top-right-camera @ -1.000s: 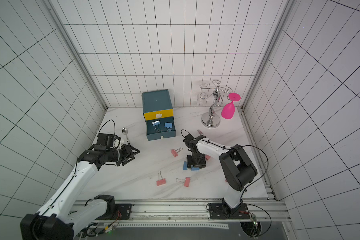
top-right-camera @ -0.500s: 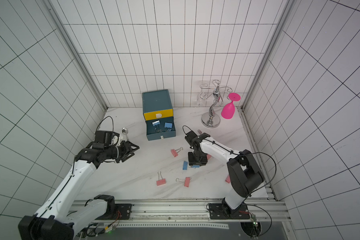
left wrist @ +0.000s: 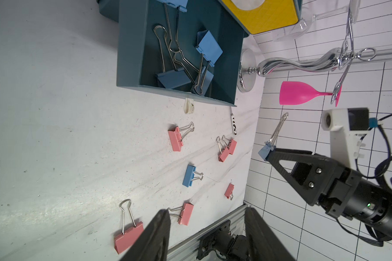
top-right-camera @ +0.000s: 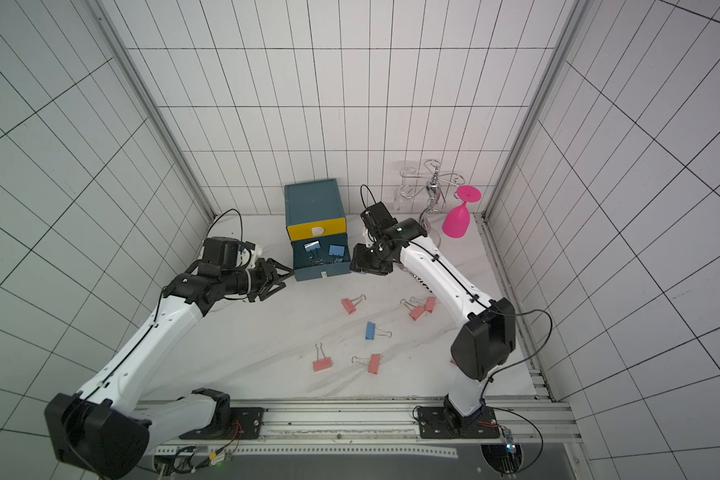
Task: Put the binder clips in the drawer according to color
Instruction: Place the binder clip in the drawer.
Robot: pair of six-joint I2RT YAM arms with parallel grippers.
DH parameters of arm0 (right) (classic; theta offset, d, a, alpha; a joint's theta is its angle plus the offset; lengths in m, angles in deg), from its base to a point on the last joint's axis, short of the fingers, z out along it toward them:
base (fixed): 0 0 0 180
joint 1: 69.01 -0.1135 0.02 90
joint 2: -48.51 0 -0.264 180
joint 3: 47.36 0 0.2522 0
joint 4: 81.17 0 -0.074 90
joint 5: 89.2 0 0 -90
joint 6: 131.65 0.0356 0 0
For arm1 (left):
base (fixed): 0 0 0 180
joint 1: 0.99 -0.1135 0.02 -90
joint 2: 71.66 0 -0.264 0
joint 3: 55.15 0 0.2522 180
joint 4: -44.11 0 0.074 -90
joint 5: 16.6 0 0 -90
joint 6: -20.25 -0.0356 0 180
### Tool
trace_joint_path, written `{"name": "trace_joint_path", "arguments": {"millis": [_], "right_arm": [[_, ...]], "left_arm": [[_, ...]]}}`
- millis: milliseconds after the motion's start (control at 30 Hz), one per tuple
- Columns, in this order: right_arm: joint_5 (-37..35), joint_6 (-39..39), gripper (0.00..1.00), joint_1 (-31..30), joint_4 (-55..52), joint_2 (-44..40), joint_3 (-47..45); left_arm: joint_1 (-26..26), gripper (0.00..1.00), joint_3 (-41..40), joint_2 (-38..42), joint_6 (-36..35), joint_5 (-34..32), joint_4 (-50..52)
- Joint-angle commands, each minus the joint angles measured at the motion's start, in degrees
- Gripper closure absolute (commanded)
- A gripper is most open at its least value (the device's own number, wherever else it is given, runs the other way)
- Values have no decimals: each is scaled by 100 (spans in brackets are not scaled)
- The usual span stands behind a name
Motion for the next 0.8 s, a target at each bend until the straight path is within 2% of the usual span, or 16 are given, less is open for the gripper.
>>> {"name": "trace_joint_path", "arguments": {"millis": [0,133,267,467,533,633,767], "right_arm": [[744,513,52,32,446,552,683],[1072,1078,50,25,1243,1009,1096],[1263,1367,47,18,1576,1482,1504],[1379,1542,23,16,1782,1926,1953],[1355,1536,19,25,1806,1921,1996],[1296,1439,19,42,1802,1782,1932],[1110,1147,23,79,1656,1302,1465]], "left_arm": [[-10,44,105,71,53,-47,-166],[-63,44,-31,208,14,-67,-52],[-180,44,-203,404,-10,-24,41],[-514,44,-280,586,-186,151,283],[-587,44,-268,602,-229,183,332],[-604,44,-269,599,-240,209,331],[-601,44,-271,577,-232,213,284]]}}
